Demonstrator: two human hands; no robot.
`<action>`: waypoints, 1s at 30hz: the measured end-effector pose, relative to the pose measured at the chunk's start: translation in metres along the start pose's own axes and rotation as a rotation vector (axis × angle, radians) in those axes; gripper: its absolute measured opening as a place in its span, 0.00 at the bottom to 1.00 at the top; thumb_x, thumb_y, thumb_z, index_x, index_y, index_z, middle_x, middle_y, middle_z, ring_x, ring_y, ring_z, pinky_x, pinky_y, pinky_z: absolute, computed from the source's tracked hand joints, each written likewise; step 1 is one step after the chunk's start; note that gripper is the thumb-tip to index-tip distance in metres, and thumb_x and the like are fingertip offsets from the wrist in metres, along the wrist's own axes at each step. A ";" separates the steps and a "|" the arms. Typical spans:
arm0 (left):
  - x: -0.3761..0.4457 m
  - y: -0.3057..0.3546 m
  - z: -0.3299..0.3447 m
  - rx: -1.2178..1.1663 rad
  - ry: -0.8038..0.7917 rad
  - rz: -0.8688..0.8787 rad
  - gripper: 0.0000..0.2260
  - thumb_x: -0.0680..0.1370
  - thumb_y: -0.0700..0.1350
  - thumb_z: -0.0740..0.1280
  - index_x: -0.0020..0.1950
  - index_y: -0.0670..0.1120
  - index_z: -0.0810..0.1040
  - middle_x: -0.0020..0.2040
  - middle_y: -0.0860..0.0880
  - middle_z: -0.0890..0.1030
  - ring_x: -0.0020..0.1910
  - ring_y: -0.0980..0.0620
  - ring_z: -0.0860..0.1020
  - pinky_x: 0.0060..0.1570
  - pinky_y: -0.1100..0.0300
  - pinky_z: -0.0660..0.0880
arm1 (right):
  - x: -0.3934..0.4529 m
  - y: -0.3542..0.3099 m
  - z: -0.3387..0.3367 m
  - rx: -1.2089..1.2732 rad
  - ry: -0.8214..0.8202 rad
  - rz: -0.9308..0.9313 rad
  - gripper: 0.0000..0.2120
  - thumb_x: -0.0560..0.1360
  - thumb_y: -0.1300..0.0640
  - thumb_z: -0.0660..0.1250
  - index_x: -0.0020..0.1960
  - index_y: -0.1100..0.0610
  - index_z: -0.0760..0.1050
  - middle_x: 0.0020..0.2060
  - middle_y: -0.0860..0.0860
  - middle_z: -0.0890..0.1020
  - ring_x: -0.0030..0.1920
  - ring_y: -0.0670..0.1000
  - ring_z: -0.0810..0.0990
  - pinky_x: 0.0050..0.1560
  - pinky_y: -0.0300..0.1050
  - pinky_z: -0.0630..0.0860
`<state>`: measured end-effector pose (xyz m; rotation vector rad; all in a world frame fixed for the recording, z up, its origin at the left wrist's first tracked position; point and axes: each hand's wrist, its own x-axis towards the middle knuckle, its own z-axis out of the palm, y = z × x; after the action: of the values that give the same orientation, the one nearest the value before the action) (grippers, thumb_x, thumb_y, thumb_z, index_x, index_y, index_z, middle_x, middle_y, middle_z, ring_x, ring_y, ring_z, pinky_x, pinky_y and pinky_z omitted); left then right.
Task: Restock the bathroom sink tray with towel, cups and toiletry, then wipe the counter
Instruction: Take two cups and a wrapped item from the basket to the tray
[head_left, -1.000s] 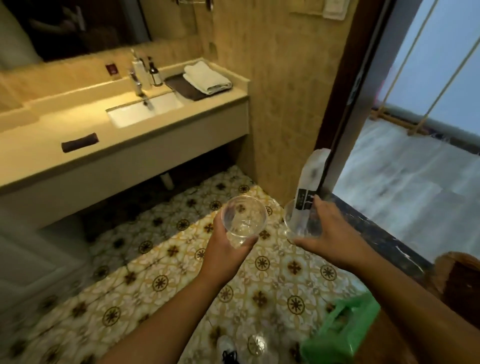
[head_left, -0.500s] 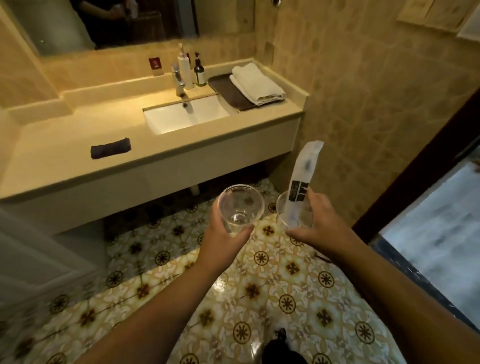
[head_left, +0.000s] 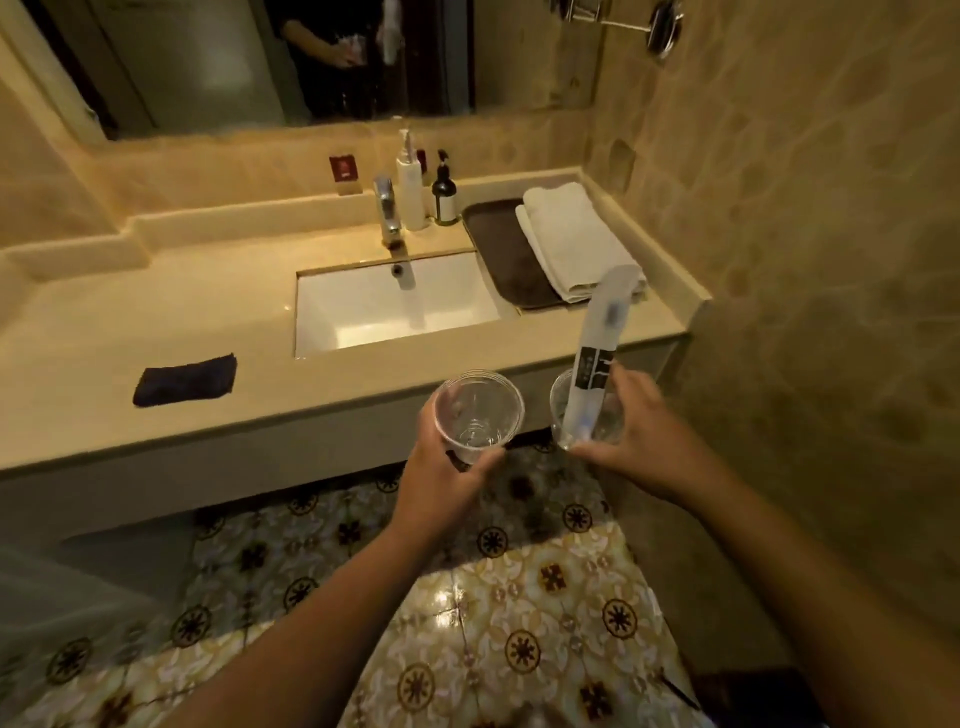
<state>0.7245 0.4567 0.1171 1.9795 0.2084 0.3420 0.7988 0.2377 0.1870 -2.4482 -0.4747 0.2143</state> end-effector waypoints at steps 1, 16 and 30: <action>0.020 0.001 0.006 0.010 0.010 0.003 0.39 0.72 0.53 0.75 0.76 0.54 0.56 0.71 0.59 0.67 0.69 0.59 0.68 0.65 0.60 0.67 | 0.022 0.003 -0.009 -0.001 0.002 0.003 0.44 0.68 0.46 0.78 0.75 0.45 0.56 0.73 0.48 0.63 0.59 0.45 0.72 0.55 0.40 0.71; 0.358 -0.056 0.089 -0.059 0.020 -0.008 0.39 0.71 0.48 0.77 0.73 0.60 0.56 0.72 0.56 0.67 0.68 0.62 0.66 0.60 0.73 0.61 | 0.354 0.060 -0.048 -0.009 0.043 0.038 0.45 0.66 0.43 0.77 0.75 0.44 0.54 0.72 0.48 0.63 0.67 0.51 0.71 0.64 0.52 0.73; 0.607 -0.134 0.129 0.027 -0.001 -0.218 0.39 0.73 0.51 0.75 0.76 0.55 0.55 0.75 0.52 0.67 0.72 0.51 0.68 0.65 0.61 0.64 | 0.640 0.111 -0.017 -0.008 -0.110 0.039 0.42 0.66 0.39 0.76 0.73 0.43 0.58 0.70 0.48 0.65 0.68 0.50 0.71 0.64 0.53 0.74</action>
<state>1.3411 0.5828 0.0332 1.9617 0.4259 0.1975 1.4248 0.3933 0.1083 -2.4644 -0.4760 0.3654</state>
